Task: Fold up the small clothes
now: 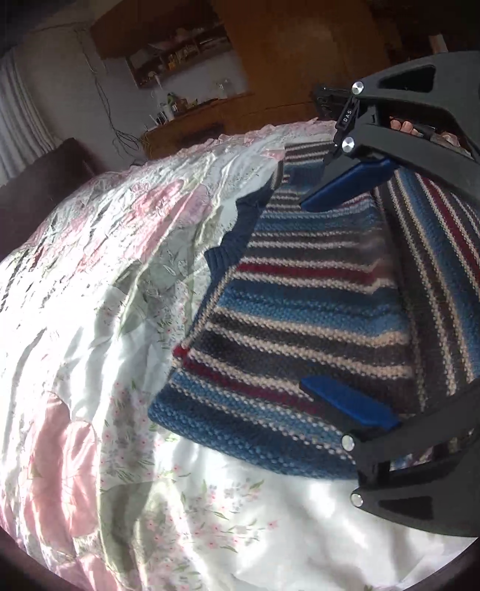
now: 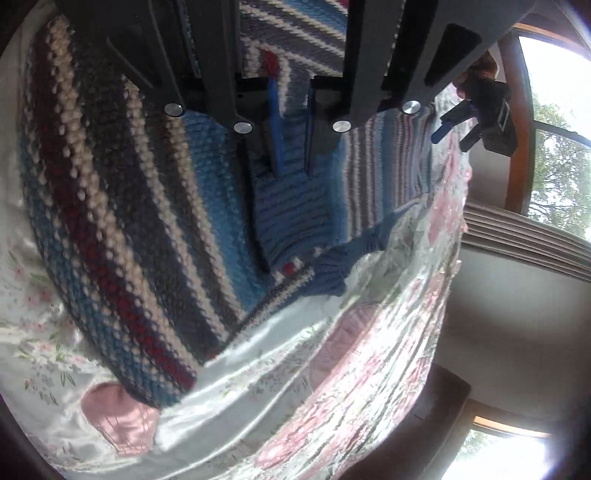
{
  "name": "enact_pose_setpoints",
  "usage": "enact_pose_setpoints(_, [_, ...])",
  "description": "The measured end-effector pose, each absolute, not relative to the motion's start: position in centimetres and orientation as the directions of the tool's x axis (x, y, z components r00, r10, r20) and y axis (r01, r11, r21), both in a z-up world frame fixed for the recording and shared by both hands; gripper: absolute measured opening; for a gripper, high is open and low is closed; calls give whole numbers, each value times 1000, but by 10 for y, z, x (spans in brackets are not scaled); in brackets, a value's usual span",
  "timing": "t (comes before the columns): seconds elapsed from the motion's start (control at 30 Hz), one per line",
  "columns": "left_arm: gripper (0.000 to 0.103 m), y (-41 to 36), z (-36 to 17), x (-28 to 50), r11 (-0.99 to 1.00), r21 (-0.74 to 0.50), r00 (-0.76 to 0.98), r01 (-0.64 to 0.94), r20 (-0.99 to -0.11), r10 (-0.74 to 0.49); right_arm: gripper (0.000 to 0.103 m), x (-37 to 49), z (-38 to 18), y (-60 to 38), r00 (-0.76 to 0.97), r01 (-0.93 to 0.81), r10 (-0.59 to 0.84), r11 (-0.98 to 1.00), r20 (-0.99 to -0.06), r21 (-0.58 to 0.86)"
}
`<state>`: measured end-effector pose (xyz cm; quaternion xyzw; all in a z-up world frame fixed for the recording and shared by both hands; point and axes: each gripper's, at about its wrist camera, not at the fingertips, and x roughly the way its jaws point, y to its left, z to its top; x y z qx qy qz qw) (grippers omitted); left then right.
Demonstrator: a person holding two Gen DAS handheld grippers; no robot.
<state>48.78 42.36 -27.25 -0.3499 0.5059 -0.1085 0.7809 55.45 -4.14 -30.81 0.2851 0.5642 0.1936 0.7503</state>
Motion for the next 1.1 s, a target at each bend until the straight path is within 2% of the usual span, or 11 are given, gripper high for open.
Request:
enact_pose_setpoints(0.1, [81,423,-292,487,764,-610,417,-209,-763,-495,3,550,-307,-54,287,57,626,745,-725,665])
enact_pose_setpoints(0.13, [80,423,-286,485,772,-603,422,-203,-765,-486,17,544,-297,-61,309,59,646,720,-698,692])
enact_pose_setpoints(0.2, [86,427,-266,474,734,-659,477,-167,-705,-525,22,530,-271,-81,380,33,626,726,-681,686])
enact_pose_setpoints(0.3, [91,423,-250,455,732,-675,507,-89,-664,-550,22,515,-265,-111,411,70,596,734,-690,676])
enact_pose_setpoints(0.4, [90,415,-281,455,766,-621,410,-166,-750,-519,17,513,-288,-123,376,126,568,752,-732,647])
enact_pose_setpoints(0.47, [86,414,-285,451,776,-609,421,-162,-754,-504,12,509,-292,-124,378,136,565,750,-734,648])
enact_pose_setpoints(0.5, [86,414,-279,448,783,-604,421,-149,-755,-502,18,503,-287,-125,391,138,579,731,-715,668])
enact_pose_setpoints(0.57, [91,421,-260,432,749,-647,460,-144,-714,-528,40,482,-272,-128,419,123,628,677,-656,726])
enact_pose_setpoints(0.63, [92,428,-244,401,707,-695,500,-131,-662,-559,45,451,-258,-129,430,79,651,663,-626,744])
enact_pose_setpoints(0.8, [92,441,-236,291,673,-722,495,-159,-648,-579,52,343,-260,-133,381,60,659,683,-649,728])
enact_pose_setpoints(1.1, [94,426,-258,129,599,-764,489,-242,-629,-605,56,186,-286,-144,346,130,656,674,-670,727])
